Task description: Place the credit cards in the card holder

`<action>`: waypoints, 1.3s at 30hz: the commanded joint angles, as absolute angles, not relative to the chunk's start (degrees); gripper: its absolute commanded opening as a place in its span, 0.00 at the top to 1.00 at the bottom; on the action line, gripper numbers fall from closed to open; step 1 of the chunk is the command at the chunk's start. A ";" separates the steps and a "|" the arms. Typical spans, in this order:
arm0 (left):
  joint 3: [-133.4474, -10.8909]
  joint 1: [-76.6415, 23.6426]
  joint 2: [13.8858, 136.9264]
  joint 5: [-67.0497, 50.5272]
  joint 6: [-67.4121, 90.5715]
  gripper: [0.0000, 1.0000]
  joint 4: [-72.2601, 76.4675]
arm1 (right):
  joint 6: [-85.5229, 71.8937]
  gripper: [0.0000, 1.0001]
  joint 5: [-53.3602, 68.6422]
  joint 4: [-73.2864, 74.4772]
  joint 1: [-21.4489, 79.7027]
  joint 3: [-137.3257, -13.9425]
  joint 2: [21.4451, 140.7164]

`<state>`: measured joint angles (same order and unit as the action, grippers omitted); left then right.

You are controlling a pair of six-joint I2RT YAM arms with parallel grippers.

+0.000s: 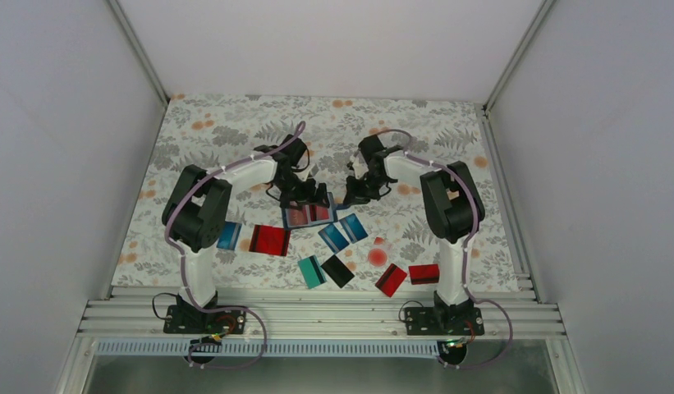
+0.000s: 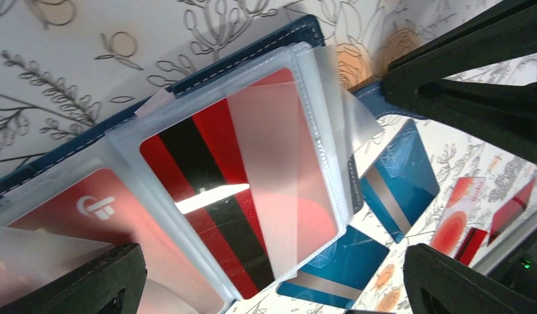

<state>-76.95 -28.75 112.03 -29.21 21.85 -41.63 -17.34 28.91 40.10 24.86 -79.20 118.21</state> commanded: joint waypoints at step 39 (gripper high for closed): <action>-73.74 -28.43 113.83 -22.94 17.84 0.98 -37.28 | -24.14 0.66 40.32 35.47 29.18 -81.55 115.15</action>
